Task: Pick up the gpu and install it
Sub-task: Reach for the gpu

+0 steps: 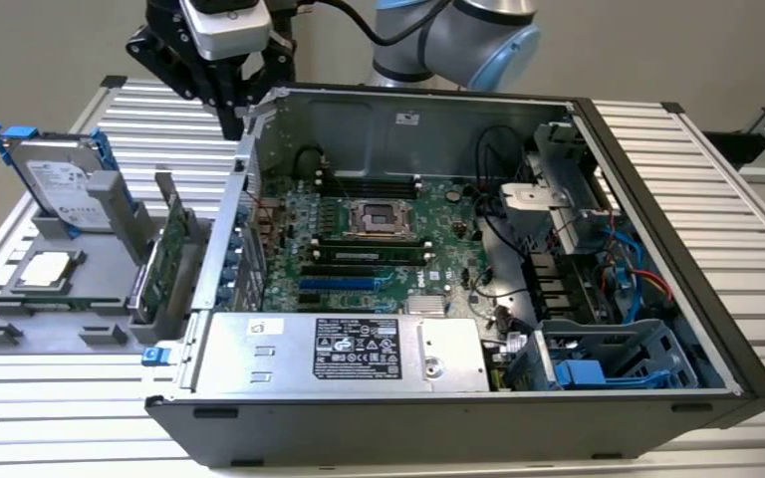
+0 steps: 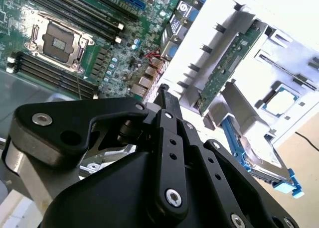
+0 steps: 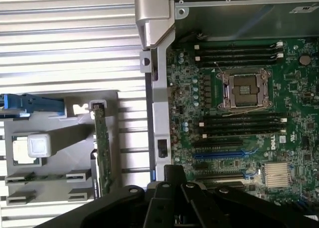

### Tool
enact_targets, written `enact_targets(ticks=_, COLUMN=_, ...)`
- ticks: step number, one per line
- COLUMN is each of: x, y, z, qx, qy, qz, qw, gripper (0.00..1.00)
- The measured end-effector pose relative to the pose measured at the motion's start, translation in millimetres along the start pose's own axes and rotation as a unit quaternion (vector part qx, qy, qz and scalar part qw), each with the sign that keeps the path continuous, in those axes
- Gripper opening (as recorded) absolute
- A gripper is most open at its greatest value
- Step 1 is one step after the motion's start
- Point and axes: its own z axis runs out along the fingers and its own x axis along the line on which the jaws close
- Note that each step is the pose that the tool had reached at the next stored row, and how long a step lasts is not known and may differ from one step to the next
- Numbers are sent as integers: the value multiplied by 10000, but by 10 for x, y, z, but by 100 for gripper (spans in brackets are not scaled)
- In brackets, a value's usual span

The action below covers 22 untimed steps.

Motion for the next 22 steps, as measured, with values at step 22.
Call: enact_targets(ticks=22, x=256, y=-23, z=-6, qx=0, qy=0, qz=0, qw=10000, gripper=0)
